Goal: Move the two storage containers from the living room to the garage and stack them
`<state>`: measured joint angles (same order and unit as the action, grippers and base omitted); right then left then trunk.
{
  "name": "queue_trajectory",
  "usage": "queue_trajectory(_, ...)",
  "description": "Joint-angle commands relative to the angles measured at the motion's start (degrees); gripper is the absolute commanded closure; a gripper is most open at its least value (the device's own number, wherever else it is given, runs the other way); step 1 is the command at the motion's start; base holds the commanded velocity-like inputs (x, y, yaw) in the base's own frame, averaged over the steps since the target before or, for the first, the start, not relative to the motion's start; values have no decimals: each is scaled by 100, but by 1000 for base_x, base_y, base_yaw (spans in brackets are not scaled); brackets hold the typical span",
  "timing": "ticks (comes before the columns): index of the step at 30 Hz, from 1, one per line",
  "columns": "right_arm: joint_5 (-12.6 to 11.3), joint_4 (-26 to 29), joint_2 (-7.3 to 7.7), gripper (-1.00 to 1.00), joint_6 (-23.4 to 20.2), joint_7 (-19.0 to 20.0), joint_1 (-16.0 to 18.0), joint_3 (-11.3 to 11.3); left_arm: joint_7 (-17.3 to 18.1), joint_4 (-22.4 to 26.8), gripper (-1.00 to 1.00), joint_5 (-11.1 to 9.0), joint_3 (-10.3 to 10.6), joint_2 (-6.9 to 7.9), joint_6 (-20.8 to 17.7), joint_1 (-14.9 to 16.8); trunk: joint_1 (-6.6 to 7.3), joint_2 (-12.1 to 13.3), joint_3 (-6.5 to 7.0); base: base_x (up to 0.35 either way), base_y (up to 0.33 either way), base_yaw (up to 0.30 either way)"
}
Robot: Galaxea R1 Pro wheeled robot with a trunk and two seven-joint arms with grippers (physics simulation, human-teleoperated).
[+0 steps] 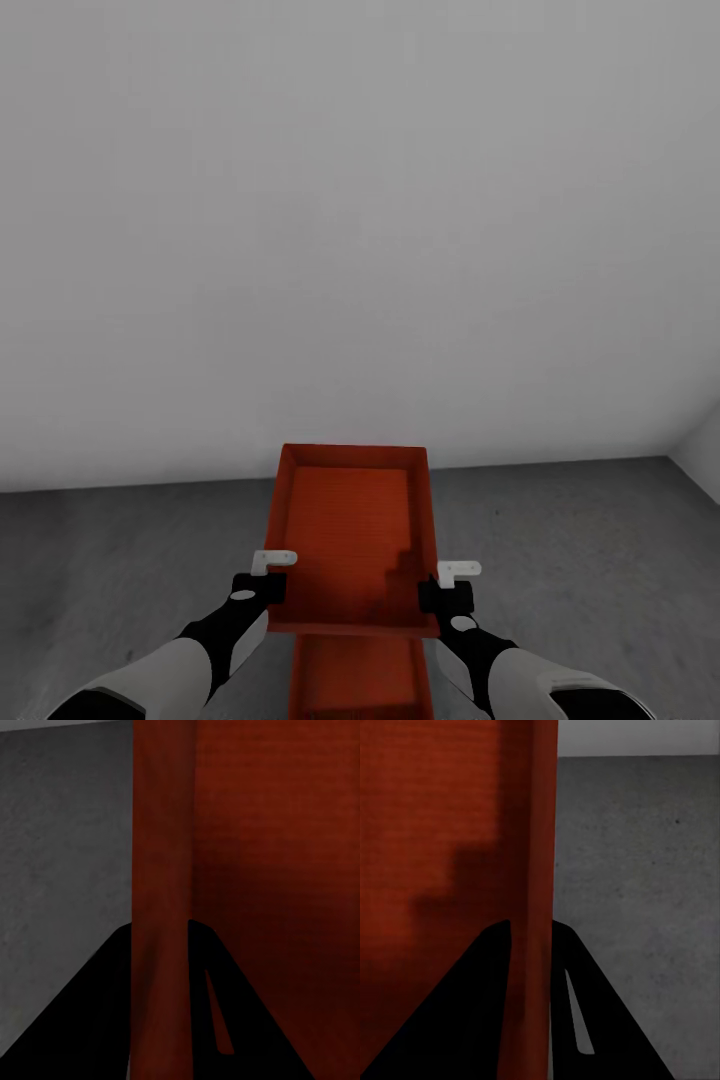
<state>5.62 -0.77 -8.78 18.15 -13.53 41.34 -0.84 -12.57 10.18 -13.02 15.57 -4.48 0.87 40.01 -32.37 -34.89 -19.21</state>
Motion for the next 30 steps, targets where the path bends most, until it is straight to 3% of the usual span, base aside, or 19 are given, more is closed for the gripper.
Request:
queue_trajectory(1,35,16,0,100,38,-45,6,-162,-52,-16,100,-526,-186,-9,0,7,-1,-7,-16,0,0,0)
queue_trajectory(30,35,16,-1,100,39,-45,6,-162,-49,-16,100,-526,-186,-9,0,7,-1,-7,-281,0,0,0)
